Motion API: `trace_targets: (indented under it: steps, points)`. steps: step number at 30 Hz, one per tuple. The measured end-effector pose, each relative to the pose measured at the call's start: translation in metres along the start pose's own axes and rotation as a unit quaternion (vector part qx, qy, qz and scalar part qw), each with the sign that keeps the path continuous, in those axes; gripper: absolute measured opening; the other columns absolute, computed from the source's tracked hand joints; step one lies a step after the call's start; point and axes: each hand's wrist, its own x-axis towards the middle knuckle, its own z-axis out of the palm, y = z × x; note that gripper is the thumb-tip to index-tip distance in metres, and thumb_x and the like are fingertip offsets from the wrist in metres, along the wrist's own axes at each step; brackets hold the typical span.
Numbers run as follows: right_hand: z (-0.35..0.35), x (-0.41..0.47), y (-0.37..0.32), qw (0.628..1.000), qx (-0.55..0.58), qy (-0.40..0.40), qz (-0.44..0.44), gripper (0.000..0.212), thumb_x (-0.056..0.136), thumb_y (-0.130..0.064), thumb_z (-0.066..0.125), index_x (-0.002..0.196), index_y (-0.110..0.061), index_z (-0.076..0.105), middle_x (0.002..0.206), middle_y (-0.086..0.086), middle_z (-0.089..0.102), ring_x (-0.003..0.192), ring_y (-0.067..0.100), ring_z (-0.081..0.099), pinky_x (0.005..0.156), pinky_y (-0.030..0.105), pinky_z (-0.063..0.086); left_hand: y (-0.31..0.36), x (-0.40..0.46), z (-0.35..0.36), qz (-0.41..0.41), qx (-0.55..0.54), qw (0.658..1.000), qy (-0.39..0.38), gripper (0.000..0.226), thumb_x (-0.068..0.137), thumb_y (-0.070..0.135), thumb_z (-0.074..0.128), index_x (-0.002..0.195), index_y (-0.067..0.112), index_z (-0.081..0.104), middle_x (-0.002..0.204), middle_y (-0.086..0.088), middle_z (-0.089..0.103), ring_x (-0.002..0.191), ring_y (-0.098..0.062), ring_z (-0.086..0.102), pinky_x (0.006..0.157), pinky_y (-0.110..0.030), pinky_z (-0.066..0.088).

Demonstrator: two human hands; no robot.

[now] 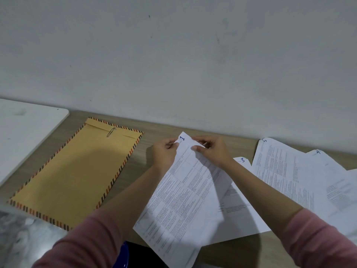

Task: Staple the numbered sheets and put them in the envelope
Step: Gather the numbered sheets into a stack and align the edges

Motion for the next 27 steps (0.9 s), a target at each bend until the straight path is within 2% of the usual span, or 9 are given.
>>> trace_targets:
  steps: [3,8,13,16,19,23,25,27]
  points:
    - [0.004,0.002,-0.004,1.000,-0.014,0.003,0.006,0.035,0.074,-0.019,0.077,0.108,-0.026,0.070,0.093,-0.011,0.070,0.077,0.002,0.056,0.072,0.011,0.042,0.001,-0.001,0.001,0.008,0.001,1.000,-0.009,0.025,0.089,0.007,0.063,0.114,0.009,0.069,0.103,-0.006,0.073,0.091,-0.014,0.069,0.081,-0.024,0.056]
    - [0.009,0.007,-0.014,1.000,-0.026,0.008,0.008,0.031,0.080,-0.018,0.072,0.111,-0.024,0.069,0.076,-0.013,0.060,0.061,0.006,0.046,0.068,0.015,0.043,0.001,0.000,-0.002,0.036,0.032,0.998,-0.038,0.024,0.089,0.005,0.063,0.111,0.011,0.070,0.100,-0.006,0.073,0.085,-0.010,0.067,0.064,-0.005,0.049]
    - [0.012,0.010,-0.017,1.000,-0.026,0.012,0.004,0.031,0.081,-0.015,0.071,0.111,-0.021,0.069,0.081,-0.003,0.063,0.065,0.010,0.047,0.068,0.014,0.042,0.007,0.001,-0.007,0.041,0.026,0.998,-0.047,0.022,0.089,0.004,0.062,0.108,0.010,0.070,0.097,-0.005,0.073,0.087,-0.013,0.070,0.061,-0.006,0.050]
    - [0.015,0.011,-0.018,0.999,-0.024,0.026,0.009,0.029,0.081,-0.015,0.070,0.110,-0.021,0.069,0.079,-0.002,0.062,0.063,0.011,0.044,0.065,0.015,0.041,0.010,-0.001,-0.007,0.060,0.030,0.997,-0.049,0.019,0.089,0.006,0.064,0.107,0.010,0.069,0.095,-0.004,0.074,0.077,-0.006,0.068,0.059,-0.007,0.049]
    - [0.018,0.009,-0.017,0.999,-0.014,0.052,0.004,0.028,0.081,-0.014,0.069,0.109,-0.019,0.070,0.077,-0.003,0.063,0.055,0.002,0.043,0.059,0.007,0.039,0.011,-0.004,-0.007,0.077,0.042,0.995,-0.048,0.019,0.089,0.008,0.064,0.106,0.012,0.070,0.094,-0.001,0.073,0.074,0.000,0.066,0.057,-0.005,0.047]
    - [0.020,0.004,-0.018,0.997,0.002,0.082,0.008,0.027,0.081,-0.012,0.069,0.107,-0.017,0.071,0.076,-0.006,0.066,0.052,-0.006,0.049,0.058,0.003,0.039,0.010,-0.005,-0.004,0.072,0.047,0.996,-0.024,0.023,0.088,0.008,0.065,0.111,0.010,0.071,0.099,-0.004,0.074,0.081,-0.008,0.068,0.062,-0.002,0.047]
    - [0.020,0.001,-0.020,0.996,0.000,0.093,0.011,0.027,0.081,-0.013,0.069,0.108,-0.017,0.070,0.079,-0.006,0.065,0.056,-0.005,0.051,0.060,0.004,0.038,0.010,-0.003,-0.003,0.077,0.054,0.995,-0.024,0.023,0.088,0.008,0.065,0.111,0.009,0.071,0.101,-0.005,0.074,0.086,-0.010,0.067,0.068,-0.002,0.048]
    - [0.018,-0.003,-0.021,0.994,-0.004,0.105,0.010,0.028,0.081,-0.013,0.068,0.109,-0.017,0.070,0.082,-0.005,0.063,0.061,-0.001,0.052,0.062,0.003,0.038,0.012,0.000,-0.001,0.085,0.071,0.993,-0.036,0.022,0.088,0.009,0.066,0.109,0.012,0.072,0.102,-0.003,0.074,0.089,-0.009,0.067,0.076,-0.008,0.049]
